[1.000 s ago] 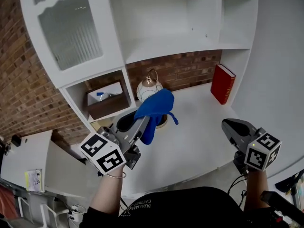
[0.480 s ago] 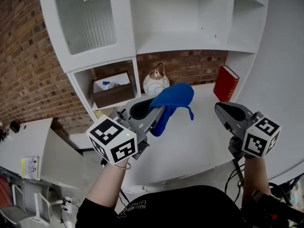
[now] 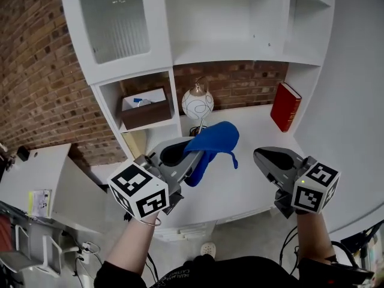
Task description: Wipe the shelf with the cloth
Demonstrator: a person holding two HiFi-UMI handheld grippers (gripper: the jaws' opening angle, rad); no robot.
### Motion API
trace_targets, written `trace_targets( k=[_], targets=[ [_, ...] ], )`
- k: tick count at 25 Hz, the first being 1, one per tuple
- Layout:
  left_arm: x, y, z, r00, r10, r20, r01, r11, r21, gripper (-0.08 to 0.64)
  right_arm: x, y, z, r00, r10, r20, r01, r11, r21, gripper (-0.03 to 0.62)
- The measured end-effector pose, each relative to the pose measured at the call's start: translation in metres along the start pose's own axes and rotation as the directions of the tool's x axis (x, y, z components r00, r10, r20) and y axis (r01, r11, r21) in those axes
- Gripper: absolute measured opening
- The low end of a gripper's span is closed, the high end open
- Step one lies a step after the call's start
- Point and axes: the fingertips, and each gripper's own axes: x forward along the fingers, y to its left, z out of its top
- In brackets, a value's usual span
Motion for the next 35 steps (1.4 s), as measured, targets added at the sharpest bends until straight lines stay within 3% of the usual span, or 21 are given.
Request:
trace_targets(
  k=[5, 12, 18, 21, 25, 29, 35],
  targets=[
    [0.005, 0.007, 0.013, 1.0, -0.019, 0.019, 0.019, 1.0, 0.016, 0.021, 0.009, 0.004, 0.007, 1.0, -0.01, 0.022, 0.01, 1.0, -0.012, 0.008],
    [0.025, 0.049, 0.062, 0.995, -0.066, 0.068, 0.061, 0.995, 0.073, 0.023, 0.038, -0.023, 0.047, 0.992, -0.052, 0.116, 0.056, 0.998, -0.03, 0.008],
    [0.055, 0.079, 0.073, 0.995, -0.064, 0.082, 0.056, 0.995, 0.087, 0.023, 0.058, -0.043, 0.058, 0.99, -0.066, 0.129, 0.073, 0.996, -0.049, 0.008],
    [0.072, 0.09, 0.074, 0.996, -0.024, 0.084, 0.016, 0.995, 0.096, 0.023, 0.055, -0.058, 0.064, 0.988, -0.07, 0.138, 0.078, 0.996, -0.049, 0.009],
    [0.093, 0.109, 0.084, 0.993, 0.05, 0.104, -0.063, 0.99, 0.124, 0.023, 0.056, -0.085, 0.077, 0.987, -0.002, 0.16, 0.016, 0.996, -0.082, 0.008],
    [0.109, 0.125, 0.089, 0.981, 0.139, 0.132, -0.15, 0.985, 0.082, 0.023, 0.054, -0.111, 0.083, 0.987, 0.052, 0.151, -0.036, 0.994, -0.106, 0.009],
    [0.139, 0.138, 0.103, 0.942, 0.29, 0.167, -0.315, 0.937, 0.148, 0.023, 0.053, -0.148, 0.086, 0.984, 0.144, 0.108, -0.123, 0.976, -0.178, 0.009]
  ],
)
